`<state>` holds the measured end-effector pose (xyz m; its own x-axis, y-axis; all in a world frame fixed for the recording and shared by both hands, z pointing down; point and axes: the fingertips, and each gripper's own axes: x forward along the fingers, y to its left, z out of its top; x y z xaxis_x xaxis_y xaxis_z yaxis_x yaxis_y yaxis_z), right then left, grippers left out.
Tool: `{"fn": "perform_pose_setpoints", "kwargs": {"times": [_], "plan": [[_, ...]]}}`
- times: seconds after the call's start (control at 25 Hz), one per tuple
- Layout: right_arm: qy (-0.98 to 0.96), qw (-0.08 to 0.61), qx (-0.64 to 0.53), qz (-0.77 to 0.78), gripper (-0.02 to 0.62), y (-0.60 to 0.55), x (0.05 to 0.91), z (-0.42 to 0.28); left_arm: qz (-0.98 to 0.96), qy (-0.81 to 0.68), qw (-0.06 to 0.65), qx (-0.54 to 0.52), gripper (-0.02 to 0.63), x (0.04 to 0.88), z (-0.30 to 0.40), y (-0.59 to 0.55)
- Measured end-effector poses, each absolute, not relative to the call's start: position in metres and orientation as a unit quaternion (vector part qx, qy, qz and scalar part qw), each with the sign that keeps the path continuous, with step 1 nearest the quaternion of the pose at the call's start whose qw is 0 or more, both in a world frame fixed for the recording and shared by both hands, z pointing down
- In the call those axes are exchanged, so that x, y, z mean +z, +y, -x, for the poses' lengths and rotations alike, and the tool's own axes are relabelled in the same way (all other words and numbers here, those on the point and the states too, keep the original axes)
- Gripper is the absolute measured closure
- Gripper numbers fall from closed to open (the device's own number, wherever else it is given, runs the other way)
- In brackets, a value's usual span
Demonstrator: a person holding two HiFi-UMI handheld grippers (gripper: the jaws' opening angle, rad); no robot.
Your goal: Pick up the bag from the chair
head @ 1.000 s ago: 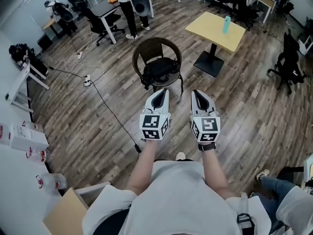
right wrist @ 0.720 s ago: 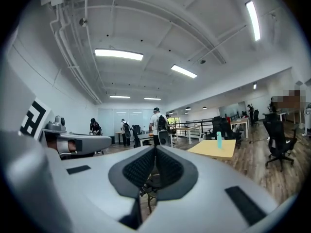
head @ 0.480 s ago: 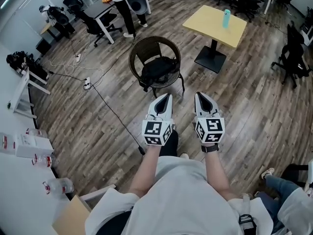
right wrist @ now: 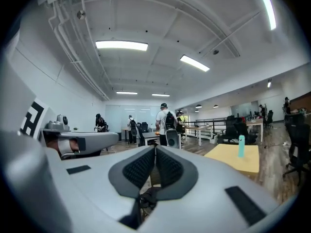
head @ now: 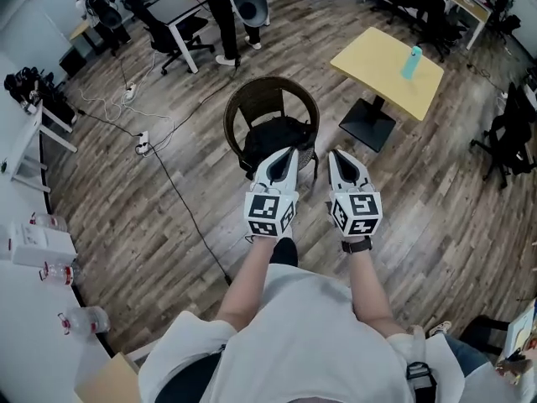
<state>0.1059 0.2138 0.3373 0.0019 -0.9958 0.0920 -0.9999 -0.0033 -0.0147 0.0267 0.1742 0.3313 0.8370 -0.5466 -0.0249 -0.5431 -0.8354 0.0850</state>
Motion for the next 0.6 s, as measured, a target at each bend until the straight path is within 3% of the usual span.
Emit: {"fn": "perform_pose_setpoints", "kwargs": {"times": [0.24,0.6], "plan": [[-0.736,0.027,0.027,-0.676,0.583,0.097,0.318,-0.107,-0.95,-0.31,0.026,-0.035,0.597,0.315,-0.033,0.063],[-0.761,0.044,0.06,-0.645,0.583,-0.039,0.345,-0.101,-0.938,-0.34,0.069,-0.018,0.597,0.339,-0.025,-0.065]]}}
